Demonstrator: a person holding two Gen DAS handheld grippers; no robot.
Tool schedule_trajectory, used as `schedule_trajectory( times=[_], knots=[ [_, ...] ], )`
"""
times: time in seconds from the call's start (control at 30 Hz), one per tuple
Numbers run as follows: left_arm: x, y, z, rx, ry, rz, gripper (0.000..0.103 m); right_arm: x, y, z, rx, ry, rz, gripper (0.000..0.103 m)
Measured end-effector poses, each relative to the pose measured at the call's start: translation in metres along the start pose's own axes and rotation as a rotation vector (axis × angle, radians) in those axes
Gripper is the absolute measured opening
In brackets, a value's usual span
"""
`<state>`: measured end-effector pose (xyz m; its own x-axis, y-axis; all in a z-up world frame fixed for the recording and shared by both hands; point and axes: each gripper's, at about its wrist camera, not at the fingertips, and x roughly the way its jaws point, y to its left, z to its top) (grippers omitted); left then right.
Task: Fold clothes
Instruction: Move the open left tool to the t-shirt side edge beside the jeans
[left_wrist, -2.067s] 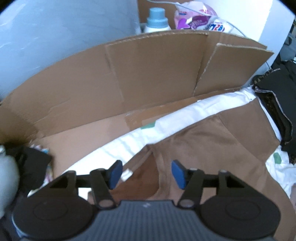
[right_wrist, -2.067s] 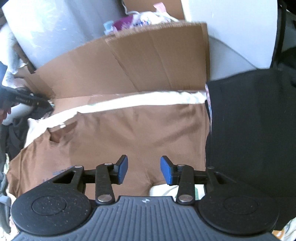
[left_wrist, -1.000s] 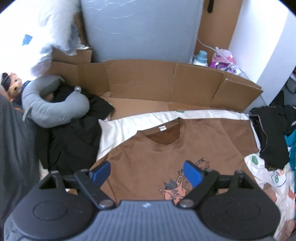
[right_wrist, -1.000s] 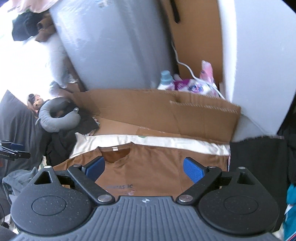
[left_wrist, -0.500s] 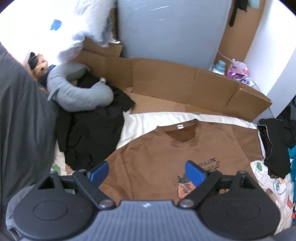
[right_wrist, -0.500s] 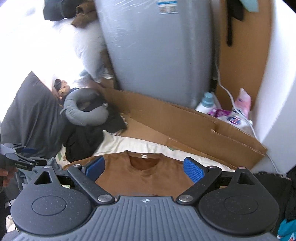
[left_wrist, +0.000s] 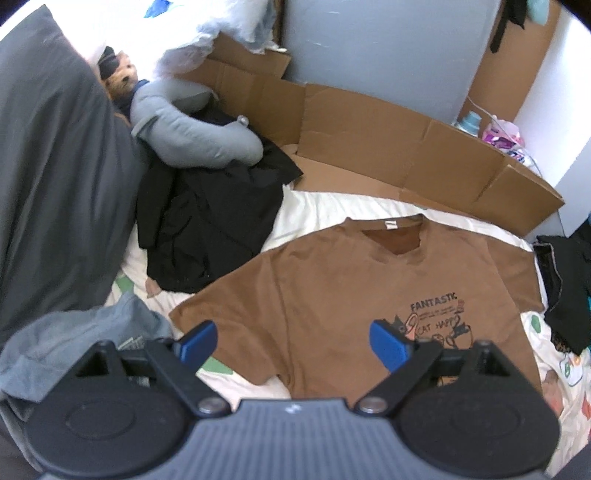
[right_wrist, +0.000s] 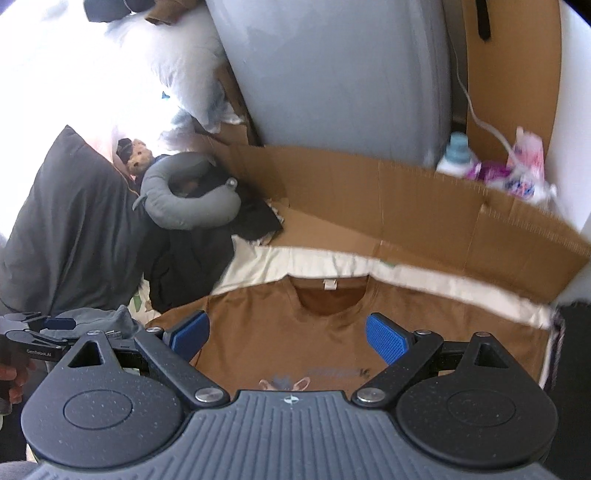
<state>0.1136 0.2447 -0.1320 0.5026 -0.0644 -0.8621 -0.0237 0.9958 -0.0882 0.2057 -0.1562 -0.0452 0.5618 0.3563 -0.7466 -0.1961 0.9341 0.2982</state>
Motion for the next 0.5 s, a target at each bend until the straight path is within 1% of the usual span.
schedule_trajectory(
  times=[0.23, 0.3, 0.37, 0.5],
  knots=[
    [0.020, 0.010, -0.023, -0.062, -0.027, -0.010, 0.090, 0.032, -0.005, -0.048, 0.119, -0.011, -0.037, 0.095],
    [0.028, 0.014, -0.029, -0.086, -0.027, -0.014, 0.085, 0.042, -0.008, -0.060, 0.157, -0.011, -0.041, 0.095],
    [0.034, 0.018, -0.037, -0.118, -0.024, -0.014, 0.083, 0.052, -0.010, -0.072, 0.180, -0.002, -0.039, 0.095],
    [0.048, 0.024, -0.051, -0.157, -0.025, -0.012, 0.076, 0.073, -0.011, -0.091, 0.175, 0.016, -0.038, 0.095]
  ],
)
